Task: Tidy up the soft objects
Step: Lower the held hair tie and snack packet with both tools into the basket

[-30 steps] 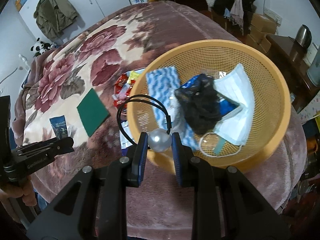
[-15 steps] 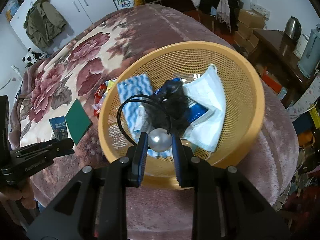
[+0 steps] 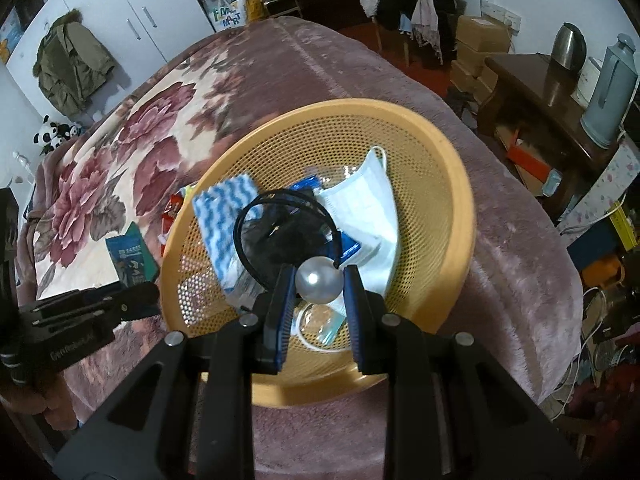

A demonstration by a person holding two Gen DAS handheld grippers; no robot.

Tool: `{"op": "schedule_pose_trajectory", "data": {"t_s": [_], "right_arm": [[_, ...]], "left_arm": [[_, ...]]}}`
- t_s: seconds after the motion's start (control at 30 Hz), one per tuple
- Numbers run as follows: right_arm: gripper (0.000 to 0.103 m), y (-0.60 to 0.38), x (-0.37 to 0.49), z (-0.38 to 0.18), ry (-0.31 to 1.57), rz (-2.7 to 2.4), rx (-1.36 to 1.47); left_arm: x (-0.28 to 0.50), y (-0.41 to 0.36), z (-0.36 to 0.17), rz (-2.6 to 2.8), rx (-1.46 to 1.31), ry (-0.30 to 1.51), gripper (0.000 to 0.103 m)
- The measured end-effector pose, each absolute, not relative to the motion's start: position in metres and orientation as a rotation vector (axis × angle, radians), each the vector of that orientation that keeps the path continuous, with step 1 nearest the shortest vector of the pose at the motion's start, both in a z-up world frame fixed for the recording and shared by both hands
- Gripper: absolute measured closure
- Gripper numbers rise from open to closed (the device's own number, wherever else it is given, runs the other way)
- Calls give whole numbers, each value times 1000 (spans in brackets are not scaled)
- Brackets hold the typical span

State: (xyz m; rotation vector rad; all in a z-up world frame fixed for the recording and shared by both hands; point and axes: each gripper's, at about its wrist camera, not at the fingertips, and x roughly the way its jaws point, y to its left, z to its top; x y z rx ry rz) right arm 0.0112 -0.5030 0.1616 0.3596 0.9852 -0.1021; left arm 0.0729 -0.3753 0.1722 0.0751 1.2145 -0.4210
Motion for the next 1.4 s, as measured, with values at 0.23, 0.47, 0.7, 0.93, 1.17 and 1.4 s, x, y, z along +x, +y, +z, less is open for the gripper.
{"op": "schedule_pose_trajectory", "data": {"t_s": [0.23,0.47,0.7,0.93,1.17,1.4], "right_arm": [[78,-517,19,164,977,-113,366],[78,-530,25,161,984,-121,367],[78,-539,29,159,989,-124,372],[78,-543,30,158,986,-125,377],[78,-543,30,158,987,-125,378],[78,-544,32,159,986,-122,373]], "left_arm": [[79,-405,167,-457,97,1228,75],[85,-424,161,-477,104,1243,75],[86,-439,157,-504,106,1253,75],[86,-449,154,-519,113,1262,75],[85,-449,153,-526,110,1263,74],[85,-447,154,-528,106,1260,74]]}}
